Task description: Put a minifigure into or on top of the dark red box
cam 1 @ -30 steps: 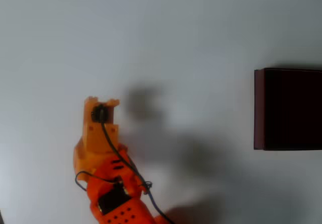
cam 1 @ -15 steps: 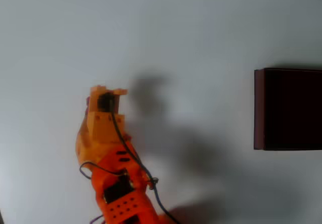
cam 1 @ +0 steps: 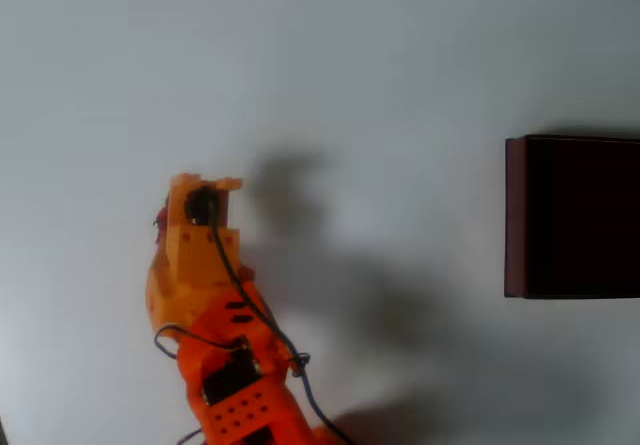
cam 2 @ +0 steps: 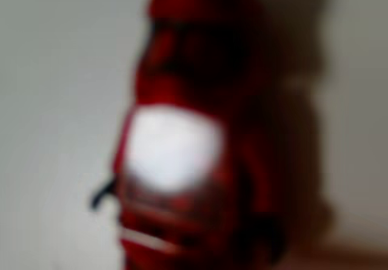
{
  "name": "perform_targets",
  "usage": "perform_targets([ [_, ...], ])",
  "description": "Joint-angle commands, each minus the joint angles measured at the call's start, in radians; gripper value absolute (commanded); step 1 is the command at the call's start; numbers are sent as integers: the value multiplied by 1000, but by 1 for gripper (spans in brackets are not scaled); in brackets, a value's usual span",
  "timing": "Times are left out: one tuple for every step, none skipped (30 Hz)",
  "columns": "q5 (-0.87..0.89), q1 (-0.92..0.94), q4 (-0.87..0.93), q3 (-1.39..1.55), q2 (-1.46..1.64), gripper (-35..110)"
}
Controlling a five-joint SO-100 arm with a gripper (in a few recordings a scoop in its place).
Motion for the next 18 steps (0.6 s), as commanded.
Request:
perform_targets([
  [-5, -20, 0, 18, 20, 3],
  [-20, -17, 0, 18, 23, 2],
  [-38, -11, 9, 15, 28, 3],
  [-66, -2, 25, 12, 40, 4],
  [-92, 9, 61, 3, 64, 6],
  [-120, 21, 138, -14, 101, 8],
  [-140, 34, 238, -38, 147, 11],
  [-152, 46, 353, -67, 199, 14],
  [-153, 55, 472, -97, 255, 16],
  [-144, 64, 581, -124, 307, 17],
  [-129, 72, 663, -146, 348, 17],
  [-110, 78, 712, -161, 373, 17],
  [-92, 84, 738, -170, 382, 17],
  [-101, 95, 749, -178, 376, 17],
  [-123, 104, 761, -186, 362, 17],
  [-144, 109, 782, -190, 345, 17],
  [-170, 115, 808, -195, 328, 16],
  [-195, 118, 836, -196, 316, 15],
])
